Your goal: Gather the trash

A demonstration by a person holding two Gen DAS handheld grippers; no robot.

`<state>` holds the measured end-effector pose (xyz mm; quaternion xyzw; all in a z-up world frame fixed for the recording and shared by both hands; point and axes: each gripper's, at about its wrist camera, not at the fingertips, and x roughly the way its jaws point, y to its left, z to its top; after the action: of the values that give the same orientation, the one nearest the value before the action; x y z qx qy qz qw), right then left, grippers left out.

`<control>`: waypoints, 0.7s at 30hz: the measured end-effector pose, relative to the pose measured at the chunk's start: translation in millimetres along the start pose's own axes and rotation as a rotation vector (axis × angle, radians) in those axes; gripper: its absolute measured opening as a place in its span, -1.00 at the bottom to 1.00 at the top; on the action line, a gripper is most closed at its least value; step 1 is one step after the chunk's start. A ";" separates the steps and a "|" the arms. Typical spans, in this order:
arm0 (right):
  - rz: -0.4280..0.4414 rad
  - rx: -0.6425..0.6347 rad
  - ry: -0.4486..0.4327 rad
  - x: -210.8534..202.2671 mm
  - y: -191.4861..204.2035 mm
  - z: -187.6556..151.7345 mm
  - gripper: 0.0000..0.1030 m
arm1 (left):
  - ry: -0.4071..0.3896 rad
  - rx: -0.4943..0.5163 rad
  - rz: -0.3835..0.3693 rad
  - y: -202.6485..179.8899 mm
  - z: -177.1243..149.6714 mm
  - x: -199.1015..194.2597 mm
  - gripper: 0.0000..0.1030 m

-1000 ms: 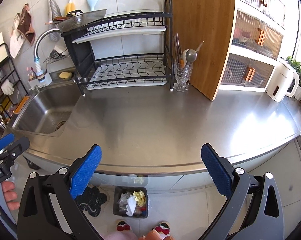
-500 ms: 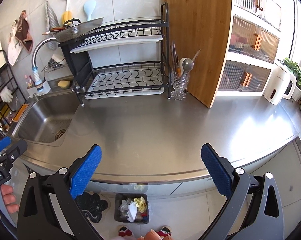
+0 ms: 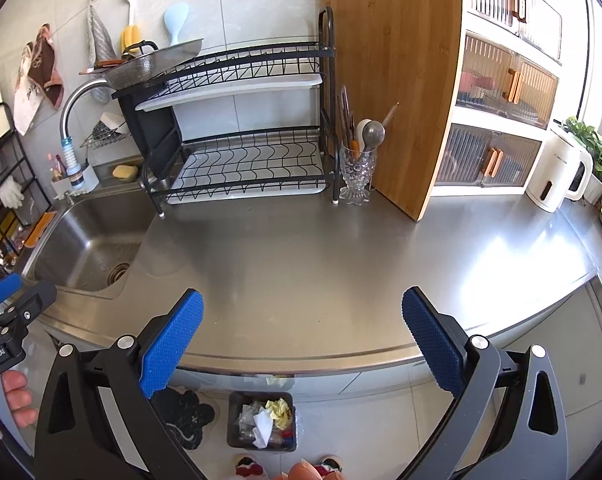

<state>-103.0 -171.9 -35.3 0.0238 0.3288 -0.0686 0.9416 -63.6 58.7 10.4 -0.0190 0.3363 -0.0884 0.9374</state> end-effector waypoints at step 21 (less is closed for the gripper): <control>-0.005 0.001 -0.009 2.5 -0.2 3.4 0.94 | 0.008 0.000 0.005 1.5 2.5 4.9 0.85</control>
<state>-98.9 -172.6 -34.1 0.0233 0.3248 -0.0712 0.9428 -58.0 59.3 9.1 -0.0180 0.3402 -0.0863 0.9362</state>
